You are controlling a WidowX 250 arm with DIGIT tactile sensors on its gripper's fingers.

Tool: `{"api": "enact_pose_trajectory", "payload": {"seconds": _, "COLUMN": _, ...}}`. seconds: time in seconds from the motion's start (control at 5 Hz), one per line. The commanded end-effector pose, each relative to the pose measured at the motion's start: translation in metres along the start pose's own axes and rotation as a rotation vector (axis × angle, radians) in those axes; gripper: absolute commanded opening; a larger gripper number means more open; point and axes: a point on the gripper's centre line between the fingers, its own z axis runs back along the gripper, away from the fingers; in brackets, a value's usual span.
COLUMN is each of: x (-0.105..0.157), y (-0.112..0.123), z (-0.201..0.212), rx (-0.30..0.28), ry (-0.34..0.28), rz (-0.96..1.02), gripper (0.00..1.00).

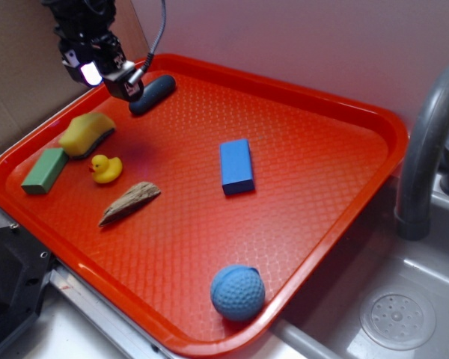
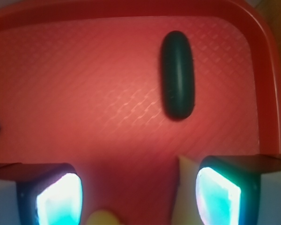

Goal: Grab the plastic pickle.

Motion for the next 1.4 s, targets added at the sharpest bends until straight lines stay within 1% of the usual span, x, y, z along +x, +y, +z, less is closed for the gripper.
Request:
{"api": "enact_pose_trajectory", "payload": {"seconds": 0.0, "x": 0.022, "y": 0.008, "z": -0.022, "rx": 0.061, "ry": -0.046, "rz": 0.192, "gripper": 1.00}}
{"api": "enact_pose_trajectory", "payload": {"seconds": 0.8, "x": 0.022, "y": 0.008, "z": -0.022, "rx": 0.061, "ry": -0.046, "rz": 0.192, "gripper": 1.00}}
{"api": "enact_pose_trajectory", "payload": {"seconds": 1.0, "x": 0.034, "y": 0.009, "z": -0.034, "rx": 0.086, "ry": -0.075, "rz": 0.151, "gripper": 1.00}}
{"api": "enact_pose_trajectory", "payload": {"seconds": 1.2, "x": 0.048, "y": 0.008, "z": -0.038, "rx": 0.127, "ry": -0.096, "rz": 0.064, "gripper": 1.00}}
